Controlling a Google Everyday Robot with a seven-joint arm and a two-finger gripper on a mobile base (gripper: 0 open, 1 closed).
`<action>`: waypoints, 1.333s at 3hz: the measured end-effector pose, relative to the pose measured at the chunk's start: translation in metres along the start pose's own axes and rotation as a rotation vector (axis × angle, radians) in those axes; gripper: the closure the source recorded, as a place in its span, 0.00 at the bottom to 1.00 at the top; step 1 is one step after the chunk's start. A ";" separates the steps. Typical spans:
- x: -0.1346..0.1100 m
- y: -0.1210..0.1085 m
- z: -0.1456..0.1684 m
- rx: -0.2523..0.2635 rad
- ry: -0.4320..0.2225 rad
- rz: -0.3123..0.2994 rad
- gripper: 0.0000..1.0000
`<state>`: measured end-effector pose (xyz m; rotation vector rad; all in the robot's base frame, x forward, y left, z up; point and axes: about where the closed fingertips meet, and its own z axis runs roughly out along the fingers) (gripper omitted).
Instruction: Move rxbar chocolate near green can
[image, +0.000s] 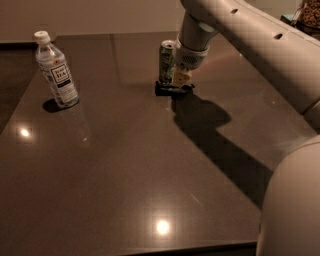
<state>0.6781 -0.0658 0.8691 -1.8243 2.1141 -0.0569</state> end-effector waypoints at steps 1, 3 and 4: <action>0.009 -0.004 -0.002 0.005 0.021 -0.005 0.53; 0.008 -0.002 0.005 -0.002 0.020 -0.007 0.00; 0.008 -0.002 0.005 -0.002 0.020 -0.007 0.00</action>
Offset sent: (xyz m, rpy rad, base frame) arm 0.0012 -0.0067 0.0001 -0.0144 -0.0014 -0.0012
